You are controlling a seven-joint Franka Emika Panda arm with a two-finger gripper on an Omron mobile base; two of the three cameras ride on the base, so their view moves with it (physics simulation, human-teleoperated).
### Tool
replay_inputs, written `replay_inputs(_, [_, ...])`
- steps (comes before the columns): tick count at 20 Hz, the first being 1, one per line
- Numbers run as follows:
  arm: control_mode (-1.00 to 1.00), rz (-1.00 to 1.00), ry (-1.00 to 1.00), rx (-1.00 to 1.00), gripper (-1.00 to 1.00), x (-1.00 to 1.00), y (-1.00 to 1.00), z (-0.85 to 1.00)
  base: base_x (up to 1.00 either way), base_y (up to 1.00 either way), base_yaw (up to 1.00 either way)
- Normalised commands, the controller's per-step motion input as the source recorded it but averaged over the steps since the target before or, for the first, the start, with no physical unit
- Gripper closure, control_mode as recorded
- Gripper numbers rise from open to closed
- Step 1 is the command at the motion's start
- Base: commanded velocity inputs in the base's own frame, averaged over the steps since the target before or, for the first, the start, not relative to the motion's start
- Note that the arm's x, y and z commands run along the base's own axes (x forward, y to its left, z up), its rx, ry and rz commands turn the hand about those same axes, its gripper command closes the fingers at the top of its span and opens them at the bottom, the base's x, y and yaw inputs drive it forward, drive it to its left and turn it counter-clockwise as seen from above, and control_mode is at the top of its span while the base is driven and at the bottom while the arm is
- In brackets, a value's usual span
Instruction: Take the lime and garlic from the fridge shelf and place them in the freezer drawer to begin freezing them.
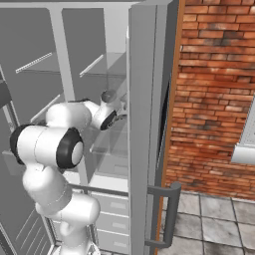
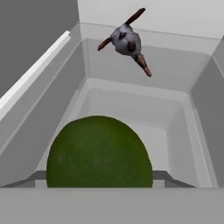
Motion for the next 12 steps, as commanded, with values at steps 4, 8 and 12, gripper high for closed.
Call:
replay_inputs(4, [-1.00, 0.02, 0.00, 0.04, 1.00, -0.97, 0.01, 0.57, 0.00, 0.00, 0.00])
replay_inputs(8, [-1.00, 0.00, 0.05, 0.05, 1.00, -0.85, 0.11, 0.61, 0.00, 0.00, 0.00])
replay_inputs(12, [-1.00, 0.00, 0.10, 0.05, 1.00, -0.85, 0.26, 0.60, 0.00, 0.00, 0.00])
